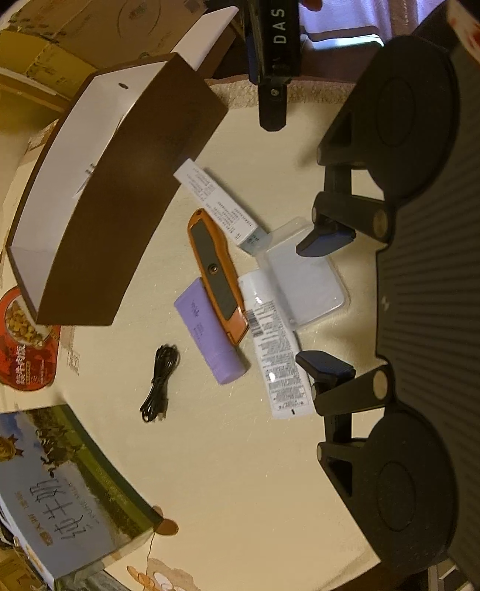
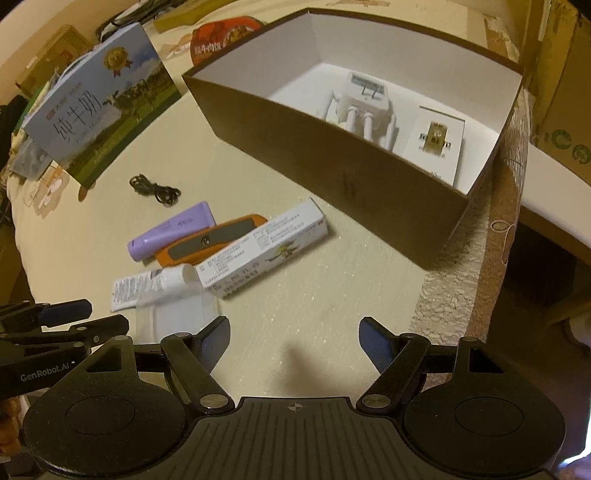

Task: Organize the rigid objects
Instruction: 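Withdraw both tools from the box toward the remaining loose items, then grasp the clear plastic case with the left tool and lift it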

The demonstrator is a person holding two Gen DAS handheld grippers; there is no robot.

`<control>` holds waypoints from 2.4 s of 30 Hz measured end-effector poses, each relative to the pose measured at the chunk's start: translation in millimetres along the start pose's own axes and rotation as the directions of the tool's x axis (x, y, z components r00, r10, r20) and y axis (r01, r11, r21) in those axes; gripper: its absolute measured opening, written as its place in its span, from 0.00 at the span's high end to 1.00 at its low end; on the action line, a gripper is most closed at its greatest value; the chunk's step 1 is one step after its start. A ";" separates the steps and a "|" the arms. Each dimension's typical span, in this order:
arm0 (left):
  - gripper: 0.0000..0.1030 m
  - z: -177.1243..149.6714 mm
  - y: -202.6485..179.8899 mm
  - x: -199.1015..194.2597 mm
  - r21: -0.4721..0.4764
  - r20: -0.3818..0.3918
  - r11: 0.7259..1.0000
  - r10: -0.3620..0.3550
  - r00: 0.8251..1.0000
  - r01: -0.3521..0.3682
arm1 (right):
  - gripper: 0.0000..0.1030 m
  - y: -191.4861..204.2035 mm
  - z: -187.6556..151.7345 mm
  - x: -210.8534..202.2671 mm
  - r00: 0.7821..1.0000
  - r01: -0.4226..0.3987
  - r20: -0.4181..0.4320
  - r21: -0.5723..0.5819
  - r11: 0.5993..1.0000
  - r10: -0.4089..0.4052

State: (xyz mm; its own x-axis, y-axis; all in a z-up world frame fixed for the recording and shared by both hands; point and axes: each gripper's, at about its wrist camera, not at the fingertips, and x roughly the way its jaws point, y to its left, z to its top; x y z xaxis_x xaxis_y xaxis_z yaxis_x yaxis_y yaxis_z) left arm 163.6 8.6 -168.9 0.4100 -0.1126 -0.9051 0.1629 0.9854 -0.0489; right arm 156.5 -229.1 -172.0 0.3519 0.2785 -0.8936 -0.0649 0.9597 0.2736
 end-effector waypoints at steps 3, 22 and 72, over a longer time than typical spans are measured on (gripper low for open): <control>0.49 -1.8 -1.8 5.8 0.020 0.001 1.000 0.001 1.000 -0.001 | 0.28 -4.2 -1.8 2.9 1.000 0.010 -0.010 0.009 1.000 -0.010; 0.40 0.2 -2.0 48.3 0.127 0.003 0.988 -0.092 0.996 0.091 | 0.28 -30.0 -11.3 13.1 0.997 0.062 -0.042 0.063 0.996 -0.059; 0.51 -3.8 -52.5 66.7 0.235 -0.033 0.971 -0.040 0.999 0.047 | 0.28 -51.5 -16.4 18.6 0.994 0.092 -0.067 0.116 0.989 -0.085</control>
State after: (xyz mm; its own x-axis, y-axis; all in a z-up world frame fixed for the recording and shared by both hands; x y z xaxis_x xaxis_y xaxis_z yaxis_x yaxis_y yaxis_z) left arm 179.0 -50.1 -228.3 0.3733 -0.1475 -0.9159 0.3884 0.9214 0.0099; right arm 151.1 -272.7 -208.6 0.2927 0.1980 -0.9355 0.0765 0.9703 0.2293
